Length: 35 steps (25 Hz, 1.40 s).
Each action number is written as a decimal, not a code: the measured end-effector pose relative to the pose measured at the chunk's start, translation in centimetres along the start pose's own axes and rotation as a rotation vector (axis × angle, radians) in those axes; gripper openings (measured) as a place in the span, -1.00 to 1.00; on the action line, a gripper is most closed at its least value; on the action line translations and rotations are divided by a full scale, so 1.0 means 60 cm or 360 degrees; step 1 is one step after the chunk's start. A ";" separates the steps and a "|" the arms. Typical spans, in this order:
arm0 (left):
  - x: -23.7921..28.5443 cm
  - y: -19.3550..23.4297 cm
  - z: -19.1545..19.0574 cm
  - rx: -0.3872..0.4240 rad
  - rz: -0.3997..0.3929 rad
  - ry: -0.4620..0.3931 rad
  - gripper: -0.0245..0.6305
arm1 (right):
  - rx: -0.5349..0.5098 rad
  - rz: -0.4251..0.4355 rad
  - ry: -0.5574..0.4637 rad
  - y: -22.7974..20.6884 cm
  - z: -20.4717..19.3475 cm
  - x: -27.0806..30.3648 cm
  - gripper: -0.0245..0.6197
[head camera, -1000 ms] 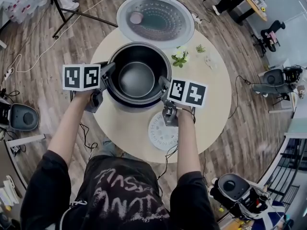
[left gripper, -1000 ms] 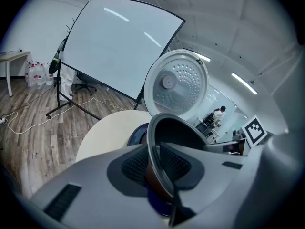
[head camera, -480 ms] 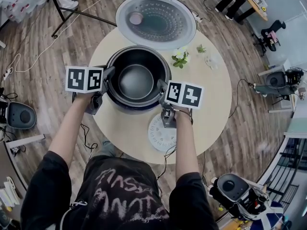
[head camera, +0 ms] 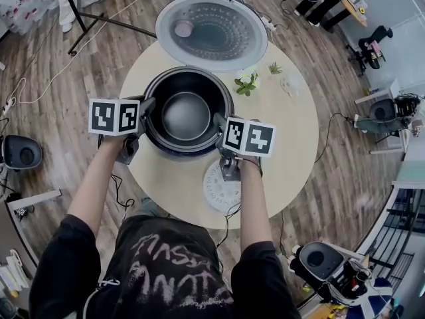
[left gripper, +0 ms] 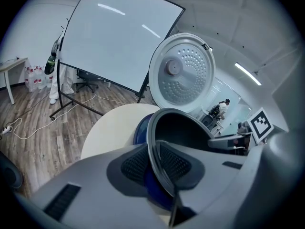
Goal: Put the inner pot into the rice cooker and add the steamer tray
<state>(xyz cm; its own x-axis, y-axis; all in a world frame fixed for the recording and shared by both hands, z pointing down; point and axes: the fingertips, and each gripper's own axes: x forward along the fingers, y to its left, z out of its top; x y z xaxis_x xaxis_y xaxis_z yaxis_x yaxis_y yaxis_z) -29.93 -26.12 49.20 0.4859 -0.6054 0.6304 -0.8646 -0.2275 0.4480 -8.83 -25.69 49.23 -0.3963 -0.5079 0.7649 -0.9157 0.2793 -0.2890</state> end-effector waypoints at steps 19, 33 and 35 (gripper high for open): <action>0.002 -0.005 -0.001 0.0171 0.0007 -0.0034 -0.57 | -0.0021 0.0027 -0.0063 0.015 -0.006 -0.004 -0.14; -0.021 -0.006 0.002 0.0306 0.0072 -0.0050 -0.38 | -0.0205 -0.0045 -0.0216 0.037 0.010 -0.038 -0.09; -0.024 -0.009 0.008 0.0329 0.0079 -0.0079 -0.32 | -0.0187 -0.0026 -0.0282 0.033 0.011 -0.050 -0.07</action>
<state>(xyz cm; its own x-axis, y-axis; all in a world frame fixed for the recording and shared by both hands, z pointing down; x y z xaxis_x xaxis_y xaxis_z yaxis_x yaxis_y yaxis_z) -30.23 -25.48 47.75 0.4396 -0.6554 0.6141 -0.8976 -0.3451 0.2742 -9.51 -24.15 45.99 -0.3967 -0.6454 0.6528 -0.9120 0.3579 -0.2003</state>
